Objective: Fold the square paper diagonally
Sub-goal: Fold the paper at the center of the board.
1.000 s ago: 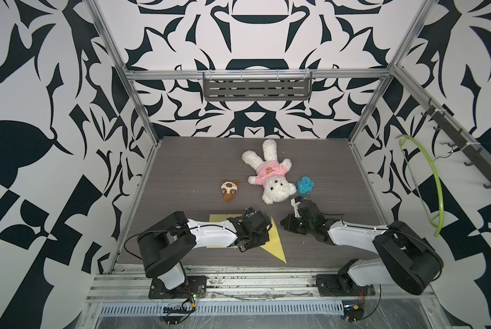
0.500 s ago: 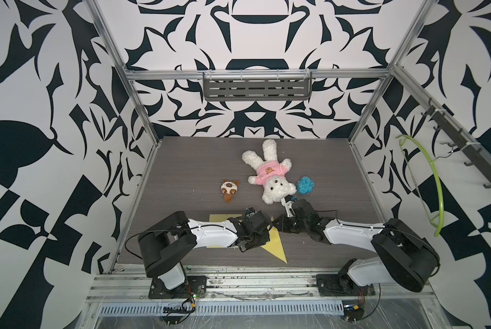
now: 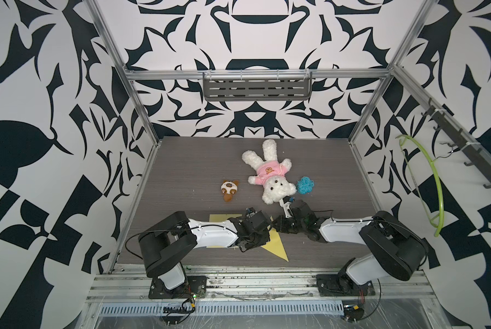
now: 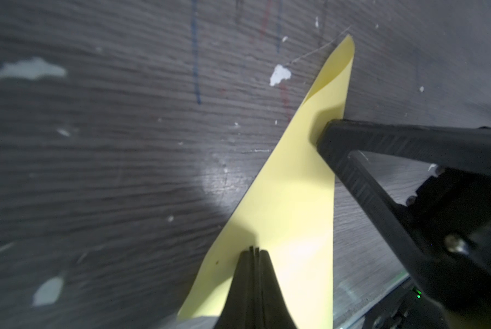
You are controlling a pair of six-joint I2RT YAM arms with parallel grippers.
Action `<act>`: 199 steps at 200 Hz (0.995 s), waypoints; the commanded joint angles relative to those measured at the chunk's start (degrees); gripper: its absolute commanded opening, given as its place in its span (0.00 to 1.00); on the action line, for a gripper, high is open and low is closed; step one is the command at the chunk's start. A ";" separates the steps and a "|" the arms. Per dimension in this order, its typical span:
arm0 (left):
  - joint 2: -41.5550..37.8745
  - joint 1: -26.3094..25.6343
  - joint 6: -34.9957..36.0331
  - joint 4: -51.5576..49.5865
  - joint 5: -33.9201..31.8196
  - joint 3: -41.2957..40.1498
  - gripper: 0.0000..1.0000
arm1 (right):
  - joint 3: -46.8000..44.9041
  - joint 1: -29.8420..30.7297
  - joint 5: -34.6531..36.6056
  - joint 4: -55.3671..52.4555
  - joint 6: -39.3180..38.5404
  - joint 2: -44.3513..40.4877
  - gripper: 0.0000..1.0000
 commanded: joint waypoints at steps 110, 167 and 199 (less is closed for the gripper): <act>5.59 -1.33 0.01 -10.57 0.57 -2.91 0.00 | 2.82 -6.34 2.78 -0.17 -1.58 -0.36 0.00; 5.52 -1.34 0.09 -10.54 0.51 -2.75 0.00 | 1.25 -6.20 -2.28 0.10 -0.45 -6.35 0.00; 5.75 -1.31 0.29 -10.56 0.58 -2.50 0.00 | 1.57 -5.17 -6.24 4.67 1.33 -2.88 0.00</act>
